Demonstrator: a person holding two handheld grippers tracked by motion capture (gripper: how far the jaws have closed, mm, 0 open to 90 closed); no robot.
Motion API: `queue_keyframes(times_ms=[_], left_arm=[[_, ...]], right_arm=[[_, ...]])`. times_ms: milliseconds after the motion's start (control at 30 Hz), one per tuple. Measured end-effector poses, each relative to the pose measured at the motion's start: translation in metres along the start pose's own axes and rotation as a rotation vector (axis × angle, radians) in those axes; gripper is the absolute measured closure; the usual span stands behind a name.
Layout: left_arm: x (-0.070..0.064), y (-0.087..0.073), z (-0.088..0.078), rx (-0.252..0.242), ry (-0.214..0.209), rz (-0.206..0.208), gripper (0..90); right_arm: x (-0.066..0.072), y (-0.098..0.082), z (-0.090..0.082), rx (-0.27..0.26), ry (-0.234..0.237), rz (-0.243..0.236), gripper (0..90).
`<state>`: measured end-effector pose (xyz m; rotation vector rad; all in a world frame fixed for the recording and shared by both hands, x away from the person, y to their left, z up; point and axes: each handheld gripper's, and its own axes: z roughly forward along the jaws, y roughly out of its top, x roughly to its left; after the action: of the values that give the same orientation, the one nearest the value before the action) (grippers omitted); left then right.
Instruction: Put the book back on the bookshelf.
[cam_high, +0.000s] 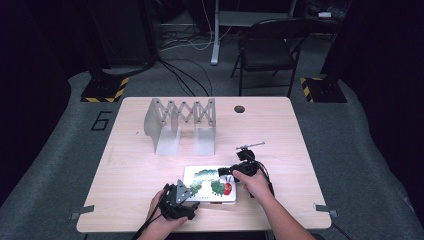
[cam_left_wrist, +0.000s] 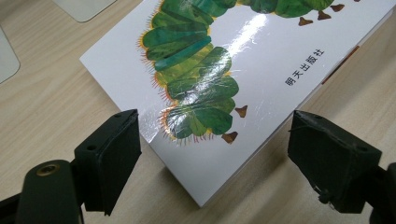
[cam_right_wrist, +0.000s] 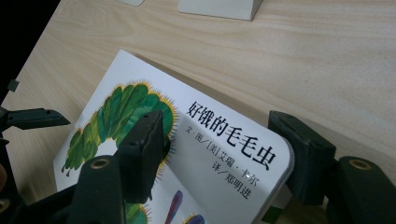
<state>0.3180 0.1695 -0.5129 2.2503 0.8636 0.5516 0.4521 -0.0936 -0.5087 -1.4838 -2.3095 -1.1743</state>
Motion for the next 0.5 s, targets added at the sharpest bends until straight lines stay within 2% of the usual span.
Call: queue_keyframes(times_ms=[200,300,433,500], left_arm=[[0.004,0.002,-0.009,-0.018,-0.019,-0.019,19.5],[0.007,0.002,-0.011,-0.034,-0.005,-0.035,19.9],[0.015,0.004,-0.008,-0.035,-0.029,-0.062,19.9],[0.018,0.006,-0.006,-0.035,-0.043,-0.085,19.9]], right_arm=[[0.000,0.000,0.000,0.001,0.002,0.004,36.9],[0.000,0.000,0.000,0.001,0.001,0.001,36.9],[0.001,0.000,0.000,0.005,0.001,0.014,36.9],[0.000,0.000,0.000,0.000,0.000,-0.001,36.9]])
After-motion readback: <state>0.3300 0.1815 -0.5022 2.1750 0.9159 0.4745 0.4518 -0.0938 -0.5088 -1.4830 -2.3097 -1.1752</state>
